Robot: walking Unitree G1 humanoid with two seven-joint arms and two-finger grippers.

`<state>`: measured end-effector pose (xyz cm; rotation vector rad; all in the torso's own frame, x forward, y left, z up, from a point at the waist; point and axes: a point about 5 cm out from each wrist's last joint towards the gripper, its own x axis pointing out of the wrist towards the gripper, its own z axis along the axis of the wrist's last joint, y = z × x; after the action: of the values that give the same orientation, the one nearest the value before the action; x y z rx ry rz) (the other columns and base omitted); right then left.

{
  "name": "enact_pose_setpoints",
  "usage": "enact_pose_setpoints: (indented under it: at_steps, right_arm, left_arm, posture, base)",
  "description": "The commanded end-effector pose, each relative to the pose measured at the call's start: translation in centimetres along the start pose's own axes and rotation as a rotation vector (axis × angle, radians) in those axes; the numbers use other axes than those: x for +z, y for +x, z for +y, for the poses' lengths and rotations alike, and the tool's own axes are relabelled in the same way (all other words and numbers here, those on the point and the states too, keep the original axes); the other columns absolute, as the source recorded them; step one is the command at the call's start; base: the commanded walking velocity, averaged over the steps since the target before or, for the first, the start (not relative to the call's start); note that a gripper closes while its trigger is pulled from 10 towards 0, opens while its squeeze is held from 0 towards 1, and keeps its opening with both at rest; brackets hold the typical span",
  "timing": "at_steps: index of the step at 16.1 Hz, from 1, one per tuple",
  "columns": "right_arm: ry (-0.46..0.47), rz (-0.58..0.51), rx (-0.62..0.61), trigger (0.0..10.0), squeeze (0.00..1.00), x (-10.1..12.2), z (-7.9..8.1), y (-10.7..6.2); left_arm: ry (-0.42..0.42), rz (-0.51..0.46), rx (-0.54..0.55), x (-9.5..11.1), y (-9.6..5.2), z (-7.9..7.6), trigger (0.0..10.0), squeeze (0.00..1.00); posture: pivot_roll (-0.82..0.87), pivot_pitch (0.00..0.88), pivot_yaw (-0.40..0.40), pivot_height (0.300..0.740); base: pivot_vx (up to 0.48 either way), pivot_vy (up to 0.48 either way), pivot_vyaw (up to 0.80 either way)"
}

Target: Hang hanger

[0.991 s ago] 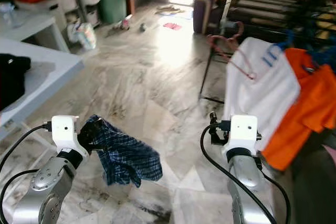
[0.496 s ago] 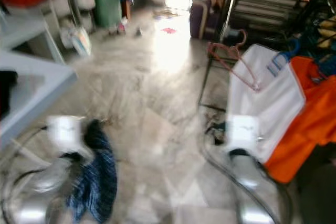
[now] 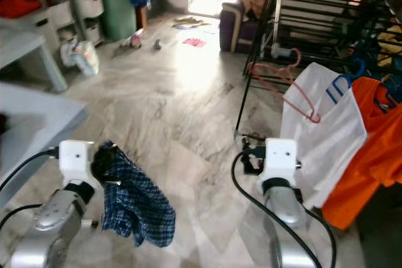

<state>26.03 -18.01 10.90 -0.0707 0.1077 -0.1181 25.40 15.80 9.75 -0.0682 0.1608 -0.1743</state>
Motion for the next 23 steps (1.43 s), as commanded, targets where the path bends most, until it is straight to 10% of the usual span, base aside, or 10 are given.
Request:
enact_pose_setpoints:
  at_steps: [1,10,23]
  right_arm:
    - [0.021,-0.001,-0.006,10.0,0.00,-0.1,0.4,0.2]
    - [0.041,-0.033,0.017,10.0,0.00,-0.1,1.3,2.0]
    - [0.045,0.002,-0.036,10.0,0.00,-1.6,-0.4,0.6]
  left_arm:
    - [0.035,-0.007,0.036,0.5,-0.1,1.0,10.0,0.00]
    - [0.161,-0.036,0.154,1.1,0.4,3.8,10.0,0.00]
    - [0.094,-0.047,-0.012,-0.2,2.1,1.4,10.0,0.00]
  posture:
    - [0.03,0.000,-0.013,0.740]
    - [0.07,0.000,0.003,0.740]
    - [0.00,0.000,-0.003,0.740]
  base:
    - [0.000,0.000,0.00]
    - [0.000,0.000,0.00]
    - [0.022,0.000,-0.34]
